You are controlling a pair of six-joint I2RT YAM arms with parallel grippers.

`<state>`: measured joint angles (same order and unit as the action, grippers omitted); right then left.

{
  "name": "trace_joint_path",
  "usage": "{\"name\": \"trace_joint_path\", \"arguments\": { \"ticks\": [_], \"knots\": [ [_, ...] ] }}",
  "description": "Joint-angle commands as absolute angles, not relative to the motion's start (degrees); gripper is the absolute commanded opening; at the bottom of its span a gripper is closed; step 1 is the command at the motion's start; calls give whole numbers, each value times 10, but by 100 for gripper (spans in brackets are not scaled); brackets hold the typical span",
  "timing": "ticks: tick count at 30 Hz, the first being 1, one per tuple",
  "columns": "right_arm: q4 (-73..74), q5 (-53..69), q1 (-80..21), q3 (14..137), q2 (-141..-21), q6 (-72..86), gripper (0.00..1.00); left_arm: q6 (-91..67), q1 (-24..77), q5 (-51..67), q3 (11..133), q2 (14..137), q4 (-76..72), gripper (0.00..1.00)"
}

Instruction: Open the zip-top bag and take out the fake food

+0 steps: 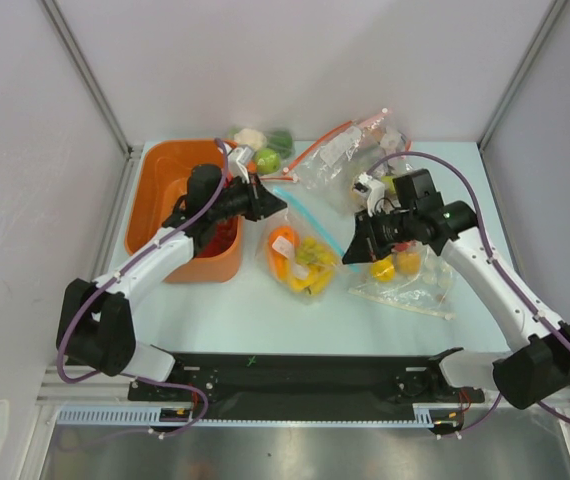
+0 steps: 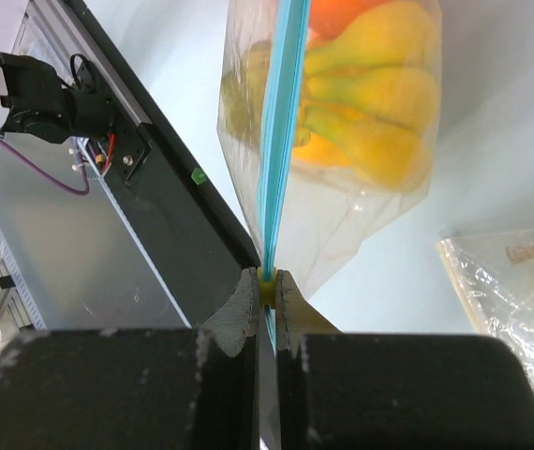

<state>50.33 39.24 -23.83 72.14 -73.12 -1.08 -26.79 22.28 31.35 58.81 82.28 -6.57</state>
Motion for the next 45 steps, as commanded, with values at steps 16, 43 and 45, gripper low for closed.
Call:
{"name": "trace_joint_path", "arguments": {
  "ticks": [16, 43, 45],
  "knots": [
    [590, 371, -241, 708, -673, 10, 1, -264, 188, 247, 580, 811, -98, 0],
    [408, 338, -240, 850, -787, 63, 65, -199, 218, 576, 609, 846, -142, 1],
    [393, 335, -240, 836, -792, 62, 65, -198, 218, 581, 608, 845, -141, 0]
  ]
}}
